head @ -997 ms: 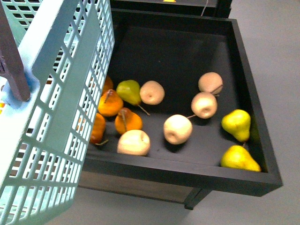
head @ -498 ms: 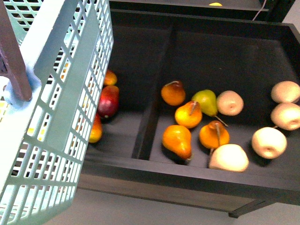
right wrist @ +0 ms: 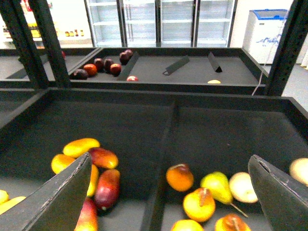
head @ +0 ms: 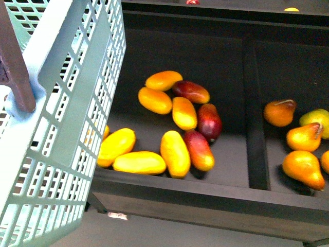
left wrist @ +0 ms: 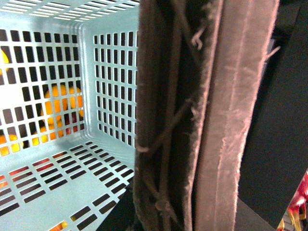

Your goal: Pick mango and avocado into basket

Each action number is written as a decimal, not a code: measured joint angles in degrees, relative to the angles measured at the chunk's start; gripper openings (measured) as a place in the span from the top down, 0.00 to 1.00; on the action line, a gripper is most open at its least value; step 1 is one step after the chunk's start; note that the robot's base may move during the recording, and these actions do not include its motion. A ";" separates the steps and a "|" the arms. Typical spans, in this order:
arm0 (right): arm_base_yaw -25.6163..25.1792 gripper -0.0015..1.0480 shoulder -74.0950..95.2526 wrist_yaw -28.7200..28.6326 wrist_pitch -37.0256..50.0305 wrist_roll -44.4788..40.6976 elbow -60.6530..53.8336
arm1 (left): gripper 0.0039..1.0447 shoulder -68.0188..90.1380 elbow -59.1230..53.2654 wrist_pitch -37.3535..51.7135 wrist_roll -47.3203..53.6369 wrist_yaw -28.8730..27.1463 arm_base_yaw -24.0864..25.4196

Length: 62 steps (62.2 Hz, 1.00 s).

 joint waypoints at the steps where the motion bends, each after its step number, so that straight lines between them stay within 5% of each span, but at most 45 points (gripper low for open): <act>1: 0.00 0.08 0.00 -0.04 0.00 -0.02 0.00 | 0.85 0.00 0.00 0.00 -0.04 0.00 0.00; 62: -0.02 0.08 0.02 0.00 -0.02 0.00 0.00 | 0.85 0.00 0.00 0.07 -0.04 0.04 0.00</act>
